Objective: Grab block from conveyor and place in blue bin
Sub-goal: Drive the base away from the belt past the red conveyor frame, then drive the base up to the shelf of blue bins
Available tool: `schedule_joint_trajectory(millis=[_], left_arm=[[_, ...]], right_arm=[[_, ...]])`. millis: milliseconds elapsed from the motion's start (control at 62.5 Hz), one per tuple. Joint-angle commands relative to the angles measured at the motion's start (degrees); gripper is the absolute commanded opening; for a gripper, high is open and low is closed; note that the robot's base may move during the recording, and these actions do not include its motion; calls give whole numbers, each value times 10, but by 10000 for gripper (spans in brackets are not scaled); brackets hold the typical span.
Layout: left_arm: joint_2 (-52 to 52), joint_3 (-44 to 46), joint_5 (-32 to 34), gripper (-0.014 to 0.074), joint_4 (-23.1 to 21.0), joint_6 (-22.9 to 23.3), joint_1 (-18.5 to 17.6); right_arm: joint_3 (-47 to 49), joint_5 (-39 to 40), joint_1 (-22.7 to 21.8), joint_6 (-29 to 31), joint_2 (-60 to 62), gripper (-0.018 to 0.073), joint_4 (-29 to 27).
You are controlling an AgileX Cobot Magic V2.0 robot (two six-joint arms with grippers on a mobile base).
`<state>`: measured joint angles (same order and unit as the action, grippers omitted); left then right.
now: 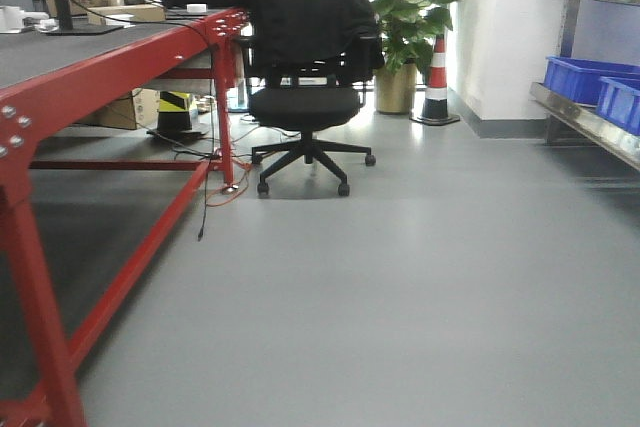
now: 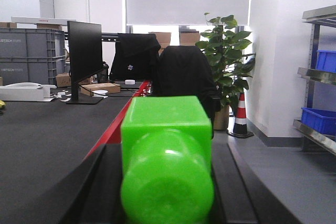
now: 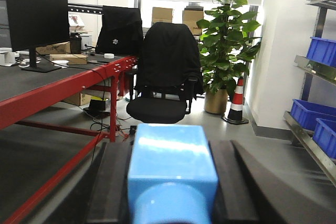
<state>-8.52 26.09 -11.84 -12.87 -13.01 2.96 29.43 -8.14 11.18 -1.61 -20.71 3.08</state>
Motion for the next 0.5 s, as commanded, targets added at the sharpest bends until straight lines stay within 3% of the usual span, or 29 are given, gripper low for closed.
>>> schedule_joint_trajectory(millis=[0, 480], left_arm=[[2, -1, 8, -111, -3, 0, -2], [2, -1, 8, -111, -3, 0, -2]], right_arm=[[3, 9, -1, 1, 1, -162, -2], [3, 9, -1, 1, 1, -162, -2]])
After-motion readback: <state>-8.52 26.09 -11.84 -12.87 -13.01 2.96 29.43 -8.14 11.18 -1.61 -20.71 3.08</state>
